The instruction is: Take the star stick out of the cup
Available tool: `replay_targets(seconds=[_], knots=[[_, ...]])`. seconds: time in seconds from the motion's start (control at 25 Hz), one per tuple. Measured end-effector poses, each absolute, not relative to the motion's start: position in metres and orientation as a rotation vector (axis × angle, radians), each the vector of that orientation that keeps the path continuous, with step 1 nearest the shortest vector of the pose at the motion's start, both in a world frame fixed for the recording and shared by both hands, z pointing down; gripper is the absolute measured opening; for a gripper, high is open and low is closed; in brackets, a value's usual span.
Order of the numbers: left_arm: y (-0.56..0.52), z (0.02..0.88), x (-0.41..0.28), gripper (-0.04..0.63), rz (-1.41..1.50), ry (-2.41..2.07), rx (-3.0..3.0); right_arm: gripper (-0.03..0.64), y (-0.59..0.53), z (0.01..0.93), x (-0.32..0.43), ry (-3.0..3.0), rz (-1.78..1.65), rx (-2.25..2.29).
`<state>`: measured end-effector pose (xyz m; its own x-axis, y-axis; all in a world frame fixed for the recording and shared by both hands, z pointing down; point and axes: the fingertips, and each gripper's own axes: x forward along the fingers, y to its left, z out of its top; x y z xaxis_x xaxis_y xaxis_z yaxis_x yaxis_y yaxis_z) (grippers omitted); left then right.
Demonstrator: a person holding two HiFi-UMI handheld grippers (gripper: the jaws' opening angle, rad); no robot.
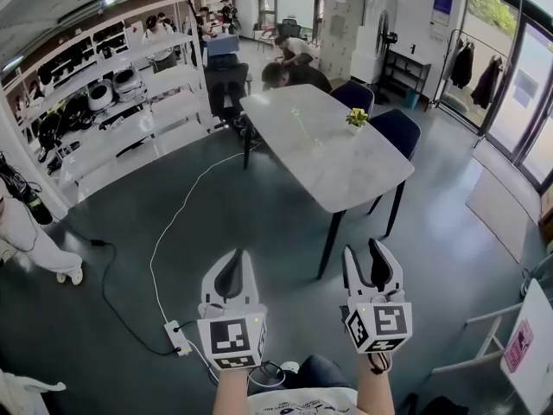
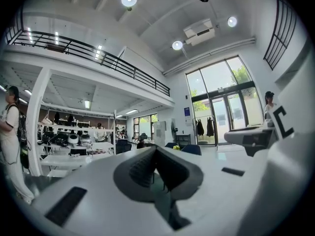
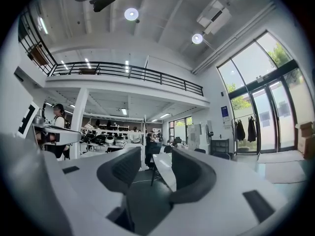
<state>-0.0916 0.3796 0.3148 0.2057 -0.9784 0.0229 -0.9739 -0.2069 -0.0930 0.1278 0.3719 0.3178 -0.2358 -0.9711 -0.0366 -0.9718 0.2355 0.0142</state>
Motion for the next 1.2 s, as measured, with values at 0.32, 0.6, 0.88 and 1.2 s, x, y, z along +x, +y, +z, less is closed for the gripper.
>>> replay_targets(seconds=[0.32,0.6,0.88,1.2], knots=[[0.356,0.32,-0.101,0.0,-0.134,1.959,-2.39,0.19,0.345,0.324,0.12,2.469,0.017,-1.915],[0.317,0.325,-0.099,0.0,-0.144,1.998,-2.374,0.19,0.301,0.329,0.124,2.494,-0.006,-1.873],[0.248,0.326,-0.09,0.0,-0.158,2.032,-2.341,0.189,0.225,0.326,0.133,2.513,-0.006,-1.83],[0.156,0.319,-0.076,0.0,-0.138,2.065,-2.306,0.189,0.125,0.312,0.147,2.535,0.038,-1.788]])
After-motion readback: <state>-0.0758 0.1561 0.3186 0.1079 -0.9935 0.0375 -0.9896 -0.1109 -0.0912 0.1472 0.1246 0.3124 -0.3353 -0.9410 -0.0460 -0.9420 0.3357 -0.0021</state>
